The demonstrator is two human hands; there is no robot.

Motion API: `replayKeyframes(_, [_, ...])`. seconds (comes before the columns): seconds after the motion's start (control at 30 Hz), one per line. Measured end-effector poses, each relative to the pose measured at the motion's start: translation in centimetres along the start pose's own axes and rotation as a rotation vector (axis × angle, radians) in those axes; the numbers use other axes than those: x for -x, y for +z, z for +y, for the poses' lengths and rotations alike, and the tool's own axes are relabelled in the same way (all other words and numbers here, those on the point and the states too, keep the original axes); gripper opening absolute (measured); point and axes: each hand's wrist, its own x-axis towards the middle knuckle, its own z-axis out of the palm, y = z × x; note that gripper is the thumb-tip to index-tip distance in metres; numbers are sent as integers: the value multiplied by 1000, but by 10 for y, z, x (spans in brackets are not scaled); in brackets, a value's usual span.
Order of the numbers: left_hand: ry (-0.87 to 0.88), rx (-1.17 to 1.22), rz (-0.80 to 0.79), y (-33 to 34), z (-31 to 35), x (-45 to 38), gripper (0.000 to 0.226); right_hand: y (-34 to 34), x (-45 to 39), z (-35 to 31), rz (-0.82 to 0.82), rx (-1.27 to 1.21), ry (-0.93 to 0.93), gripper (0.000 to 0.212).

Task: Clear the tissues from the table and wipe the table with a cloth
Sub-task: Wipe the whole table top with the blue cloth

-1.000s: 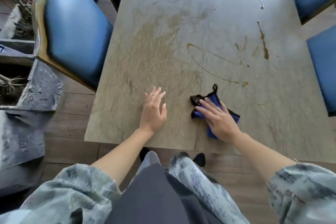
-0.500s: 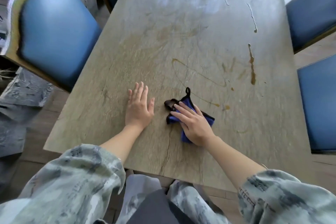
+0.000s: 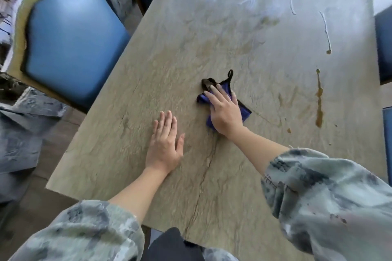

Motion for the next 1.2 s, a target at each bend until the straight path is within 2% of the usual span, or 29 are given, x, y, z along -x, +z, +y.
replayKeyframes(0.07, [-5,11,-12,0,0,-1,62,7,-24,-20,37,-4,216,51])
replayKeyframes(0.1, [-5,17,-14,-1,0,-2,62,9,-30,-28,33,0,202,51])
replayKeyframes(0.13, [-4,21,-16,-1,0,-2,62,10,-33,-31,6,8,83,50])
replayKeyframes(0.23, [-14,23,-20,-2,1,-2,62,0,-45,-10,-222,34,-485,45])
replayKeyframes(0.27, [-21,22,-21,-3,1,-2,62,-4,-56,2,-258,40,-552,45])
replayKeyframes(0.3, [-25,22,-22,-3,2,-2,63,-5,-67,13,-243,45,-520,45])
replayKeyframes(0.43, [-25,27,-37,-3,1,-1,64,-10,-92,36,2,22,94,48])
replayKeyframes(0.5, [-25,34,-28,-3,2,-2,63,-9,-92,29,52,23,256,51])
replayKeyframes(0.57, [-25,37,-24,-3,2,-2,63,-4,-75,18,59,14,234,52])
replayKeyframes(0.7, [-26,12,-21,-4,2,-2,65,-6,-15,21,-38,19,-141,44])
replayKeyframes(0.77, [-28,8,-18,-3,1,-2,65,-16,10,45,-97,40,-247,44])
replayKeyframes(0.83, [-28,15,-18,-3,1,-2,65,-25,31,68,-66,46,-134,43])
replayKeyframes(0.9, [-28,20,-13,-3,2,-3,65,-27,45,76,31,24,130,44])
replayKeyframes(0.97, [-25,16,-17,-2,2,-2,66,-20,52,62,99,35,328,44])
replayKeyframes(1.0, [-24,12,-19,-2,2,-2,66,-15,57,51,116,43,359,45])
replayKeyframes(1.07, [-26,-2,-27,-2,3,-1,67,-7,75,28,115,37,273,45])
replayKeyframes(1.2, [-38,-29,-39,-1,3,-1,68,-12,126,31,-86,78,-256,46])
